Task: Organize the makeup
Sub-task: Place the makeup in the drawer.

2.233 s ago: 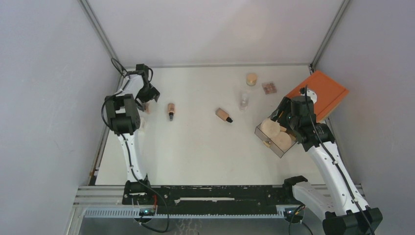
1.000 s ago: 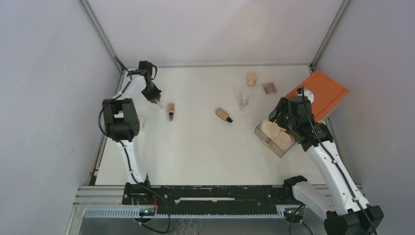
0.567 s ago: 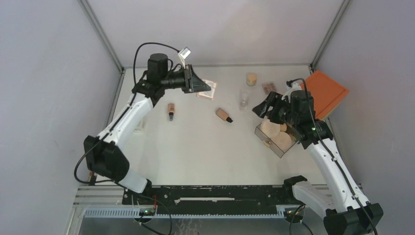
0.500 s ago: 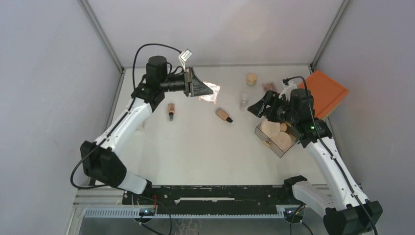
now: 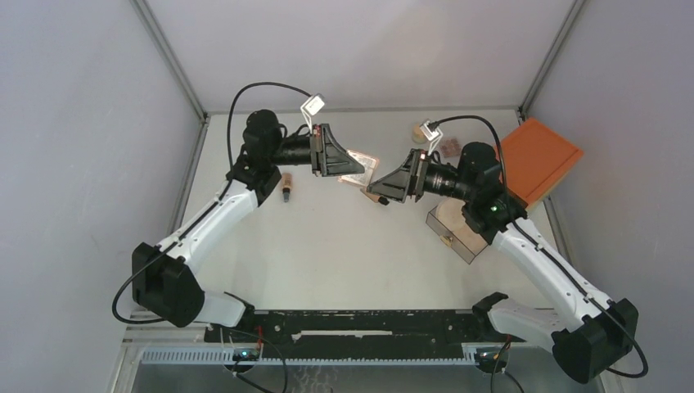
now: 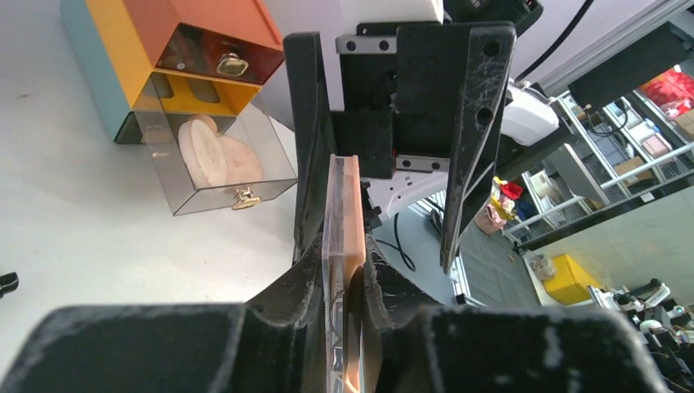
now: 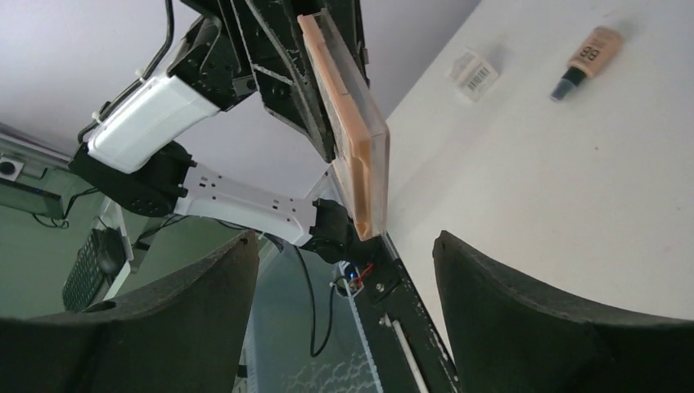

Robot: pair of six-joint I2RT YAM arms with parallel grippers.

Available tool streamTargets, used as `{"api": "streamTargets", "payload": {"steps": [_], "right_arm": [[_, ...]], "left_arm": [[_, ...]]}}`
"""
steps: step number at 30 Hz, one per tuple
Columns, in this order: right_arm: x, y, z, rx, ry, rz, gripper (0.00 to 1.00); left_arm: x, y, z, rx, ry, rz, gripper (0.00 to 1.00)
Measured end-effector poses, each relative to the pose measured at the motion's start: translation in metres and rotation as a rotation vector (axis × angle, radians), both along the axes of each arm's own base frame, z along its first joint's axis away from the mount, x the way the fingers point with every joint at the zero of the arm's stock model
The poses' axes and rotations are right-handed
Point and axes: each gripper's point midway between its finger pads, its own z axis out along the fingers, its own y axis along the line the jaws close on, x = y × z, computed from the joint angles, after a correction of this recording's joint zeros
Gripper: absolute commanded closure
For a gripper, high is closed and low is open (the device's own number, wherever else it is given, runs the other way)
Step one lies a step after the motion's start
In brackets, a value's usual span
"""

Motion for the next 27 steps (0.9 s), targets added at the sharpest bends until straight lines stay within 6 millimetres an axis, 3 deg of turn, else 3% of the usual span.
{"api": "streamTargets", "payload": {"steps": [7,11,13,14,15,17,18,23,27], "right_arm": [[-0.003,0.022,0.006,0.043,-0.009,0.046,0.56],[0.004,0.026,0.008,0.065,-0.004,0.035,0.59],[0.005,0.027,0.011,0.076,-0.01,0.036,0.66],[0.006,0.028,0.013,0.084,-0.017,0.036,0.75],[0.006,0.028,0.014,0.088,-0.02,0.034,0.96],[0.005,0.028,0.015,0.094,-0.025,0.042,1.0],[0.004,0.028,0.017,0.098,-0.032,0.044,1.0],[0.004,0.012,0.012,0.055,-0.005,-0.053,1.0],[0.0,-0.028,0.01,-0.006,0.005,-0.219,1.0]], "left_arm": [[-0.003,-0.001,0.013,-0.053,-0.004,-0.01,1.0],[-0.006,-0.001,0.017,-0.071,-0.003,-0.016,1.0],[-0.007,-0.001,0.018,-0.076,0.0,-0.017,0.99],[-0.007,-0.001,0.018,-0.078,0.0,-0.019,0.94],[-0.008,-0.001,0.018,-0.079,0.0,-0.02,0.75],[-0.009,-0.001,0.018,-0.079,0.015,-0.024,0.19],[-0.008,-0.001,0.017,-0.079,0.016,-0.023,0.03],[-0.008,-0.003,0.012,-0.063,0.047,-0.017,0.0],[0.003,-0.002,-0.001,-0.027,0.065,0.028,0.0]]}}
